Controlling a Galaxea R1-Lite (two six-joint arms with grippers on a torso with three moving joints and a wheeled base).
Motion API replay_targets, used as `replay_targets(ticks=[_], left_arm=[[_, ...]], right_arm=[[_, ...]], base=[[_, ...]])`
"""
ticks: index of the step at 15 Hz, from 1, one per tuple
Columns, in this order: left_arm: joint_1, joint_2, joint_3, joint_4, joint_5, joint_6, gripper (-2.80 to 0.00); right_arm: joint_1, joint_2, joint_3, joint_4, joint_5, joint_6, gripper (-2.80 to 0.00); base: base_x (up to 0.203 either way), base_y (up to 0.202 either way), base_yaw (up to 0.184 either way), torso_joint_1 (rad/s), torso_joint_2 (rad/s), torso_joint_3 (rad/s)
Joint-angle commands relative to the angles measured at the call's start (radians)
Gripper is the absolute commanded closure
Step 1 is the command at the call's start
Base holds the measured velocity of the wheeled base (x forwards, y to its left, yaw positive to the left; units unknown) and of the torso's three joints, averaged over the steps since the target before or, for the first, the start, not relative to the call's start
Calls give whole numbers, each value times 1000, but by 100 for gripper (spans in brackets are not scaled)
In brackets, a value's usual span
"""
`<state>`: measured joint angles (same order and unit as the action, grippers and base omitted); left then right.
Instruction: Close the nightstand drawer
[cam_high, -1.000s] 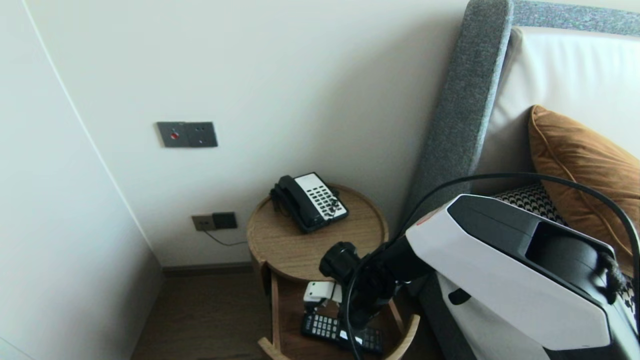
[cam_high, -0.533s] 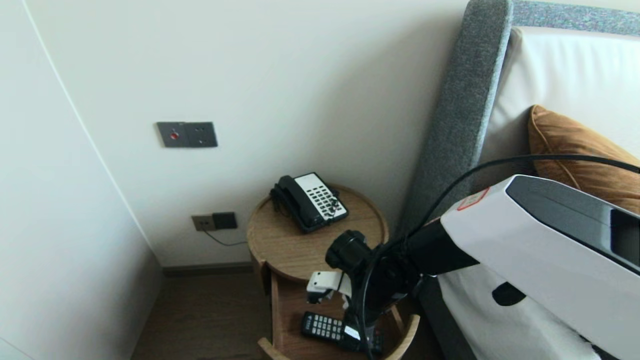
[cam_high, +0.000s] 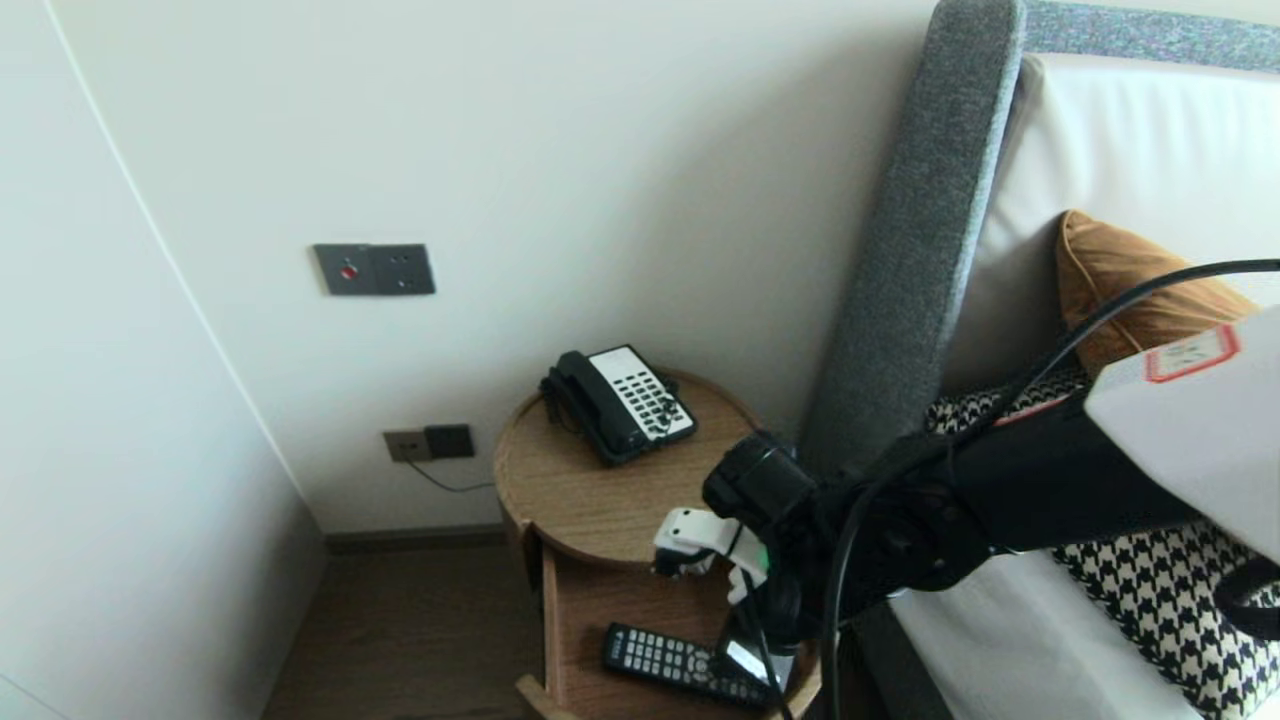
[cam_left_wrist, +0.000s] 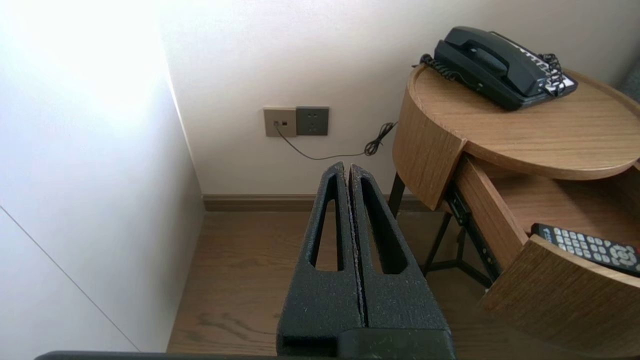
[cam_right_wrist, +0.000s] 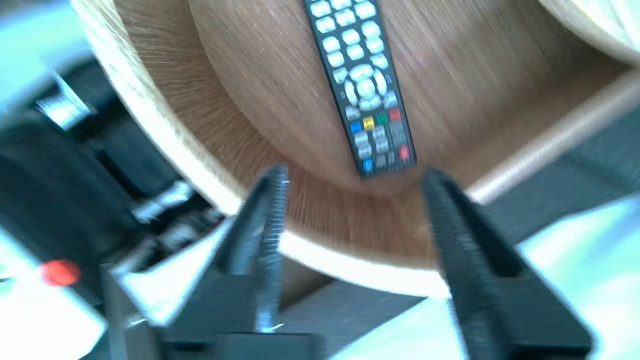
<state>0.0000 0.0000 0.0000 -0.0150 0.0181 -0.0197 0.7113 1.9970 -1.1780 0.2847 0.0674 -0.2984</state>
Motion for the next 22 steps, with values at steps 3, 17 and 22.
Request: replay_targets(ticks=[3, 17, 22], left_arm=[[0, -2, 0, 0, 0, 0, 0], [0, -2, 0, 0, 0, 0, 0], [0, -2, 0, 0, 0, 0, 0]], right_arm=[[-114, -182, 143, -1, 17, 148, 0], [-351, -340, 675, -547, 287, 586, 0], [-346, -244, 850, -799, 307, 599, 0]], base=[[0, 0, 0, 0, 0, 0], [0, 0, 0, 0, 0, 0], [0, 0, 0, 0, 0, 0]])
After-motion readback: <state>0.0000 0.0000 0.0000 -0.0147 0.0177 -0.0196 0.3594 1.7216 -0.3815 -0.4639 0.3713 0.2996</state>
